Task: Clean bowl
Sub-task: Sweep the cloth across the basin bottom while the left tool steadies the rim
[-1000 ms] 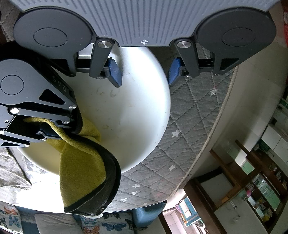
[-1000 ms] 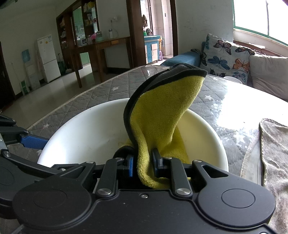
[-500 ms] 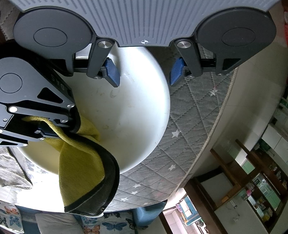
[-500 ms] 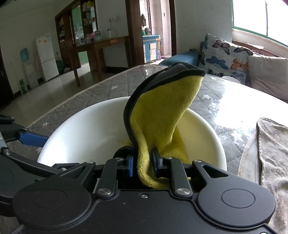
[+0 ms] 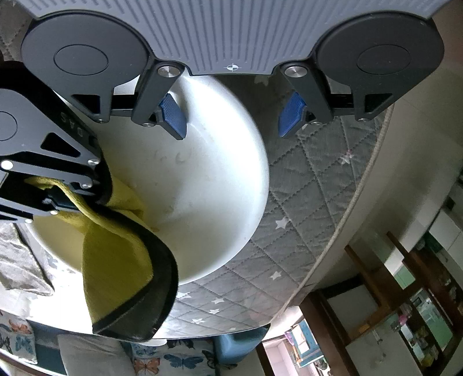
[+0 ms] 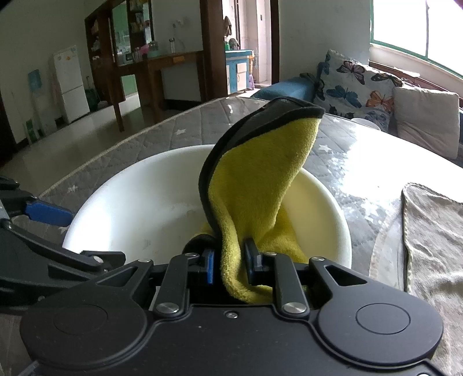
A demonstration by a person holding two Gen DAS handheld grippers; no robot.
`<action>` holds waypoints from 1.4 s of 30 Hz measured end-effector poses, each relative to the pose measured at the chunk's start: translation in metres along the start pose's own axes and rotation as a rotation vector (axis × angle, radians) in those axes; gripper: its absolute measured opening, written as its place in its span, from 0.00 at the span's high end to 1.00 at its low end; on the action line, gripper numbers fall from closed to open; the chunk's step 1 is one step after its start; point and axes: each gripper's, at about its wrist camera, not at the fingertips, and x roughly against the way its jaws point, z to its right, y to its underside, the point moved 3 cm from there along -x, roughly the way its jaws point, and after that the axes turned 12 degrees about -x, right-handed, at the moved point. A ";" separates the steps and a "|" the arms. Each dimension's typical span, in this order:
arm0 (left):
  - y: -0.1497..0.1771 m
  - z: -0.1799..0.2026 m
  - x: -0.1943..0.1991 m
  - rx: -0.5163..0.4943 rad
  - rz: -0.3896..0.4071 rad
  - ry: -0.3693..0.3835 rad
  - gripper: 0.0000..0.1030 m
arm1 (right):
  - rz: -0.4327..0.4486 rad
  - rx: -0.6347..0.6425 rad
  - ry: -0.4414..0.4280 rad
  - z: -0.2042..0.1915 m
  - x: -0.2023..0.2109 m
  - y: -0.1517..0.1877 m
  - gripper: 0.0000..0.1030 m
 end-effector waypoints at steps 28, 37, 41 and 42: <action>0.018 -0.021 0.003 0.159 0.049 0.227 0.62 | -0.181 -0.014 -0.113 -0.012 0.033 0.008 0.80; 0.017 -0.019 0.003 0.127 0.068 0.228 0.64 | -0.177 -0.013 -0.086 -0.003 0.030 0.001 0.83; 0.018 -0.017 0.007 0.110 0.069 0.236 0.63 | -0.165 -0.015 -0.066 0.003 0.026 -0.001 0.83; 0.018 -0.017 0.008 0.107 0.068 0.237 0.63 | -0.161 -0.016 -0.060 0.005 0.024 -0.002 0.83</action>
